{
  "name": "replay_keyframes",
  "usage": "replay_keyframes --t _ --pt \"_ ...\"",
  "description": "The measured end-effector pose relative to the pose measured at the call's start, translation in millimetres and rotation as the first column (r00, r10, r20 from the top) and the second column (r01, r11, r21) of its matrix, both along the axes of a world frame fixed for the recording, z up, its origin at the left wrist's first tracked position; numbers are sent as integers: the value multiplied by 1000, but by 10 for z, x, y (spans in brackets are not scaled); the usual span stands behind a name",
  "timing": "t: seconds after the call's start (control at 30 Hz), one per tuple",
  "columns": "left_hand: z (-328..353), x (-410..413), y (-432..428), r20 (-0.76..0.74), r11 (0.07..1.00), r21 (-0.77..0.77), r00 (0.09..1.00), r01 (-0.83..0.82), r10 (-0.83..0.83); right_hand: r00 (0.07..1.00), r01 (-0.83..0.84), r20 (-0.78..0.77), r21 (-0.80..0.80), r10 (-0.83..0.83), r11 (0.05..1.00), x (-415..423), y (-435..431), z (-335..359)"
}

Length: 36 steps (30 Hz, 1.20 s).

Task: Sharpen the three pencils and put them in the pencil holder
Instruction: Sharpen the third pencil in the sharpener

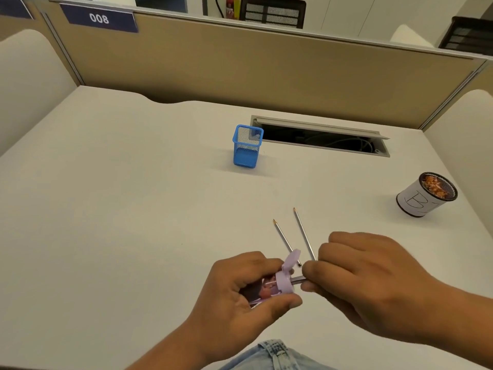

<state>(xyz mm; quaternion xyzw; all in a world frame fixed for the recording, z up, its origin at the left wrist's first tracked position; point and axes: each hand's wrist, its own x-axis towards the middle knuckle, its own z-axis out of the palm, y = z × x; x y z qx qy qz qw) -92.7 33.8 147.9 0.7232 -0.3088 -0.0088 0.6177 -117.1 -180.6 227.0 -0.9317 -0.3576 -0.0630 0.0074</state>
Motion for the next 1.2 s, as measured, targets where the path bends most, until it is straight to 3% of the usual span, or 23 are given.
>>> replay_keyframes --t 0.07,0.1,0.13,0.17,0.2,0.23,0.27,0.3,0.33,0.43,0.53,0.73,0.97,1.03,1.2 --pt "-20 21 -8 91 1000 31 996 -3 0 988 86 -136 53 -78 995 -32 31 -19" --pt "-41 39 0 180 998 67 984 -6 -6 942 206 -296 131 -160 970 -35 61 -46" --pt "-74 59 12 294 993 114 956 -12 -22 799 403 -546 175 -252 898 -21 85 -55" --pt "-123 79 25 409 986 167 911 -22 -49 549 615 -791 162 -271 772 -1 90 -86" --pt "-178 91 31 500 977 212 863 -36 -77 247 763 -945 54 -213 644 25 80 -121" --pt "-232 97 32 549 969 242 830 -46 -97 24 818 -993 -48 -117 574 57 75 -136" --pt "-279 95 26 559 966 254 822 -43 -110 -65 818 -995 -96 -75 567 74 57 -154" --pt "-315 87 17 539 967 254 835 -33 -113 -82 798 -994 -107 -69 593 93 52 -168" --pt "-335 74 8 493 970 244 863 -14 -111 -58 775 -996 -92 -74 625 106 47 -179" --pt "-351 94 22 242 986 164 969 17 -57 129 736 -977 -21 -171 677 152 46 -204" --pt "-365 200 117 -9 997 25 997 -79 79 254 780 -951 95 -174 618 207 -12 -263" --pt "-428 310 139 -250 976 -64 950 -208 186 303 882 -944 225 -133 413 345 -32 -534" --pt "-507 328 54 -357 962 -95 911 -256 207 327 936 -906 271 -269 227 564 28 -1131" --pt "-522 342 45 -375 958 -94 901 -270 217 362 927 -852 287 -377 242 635 56 -1312" --pt "-591 365 88 -395 961 -44 889 -273 234 435 877 -639 141 -634 460 831 106 -1610"
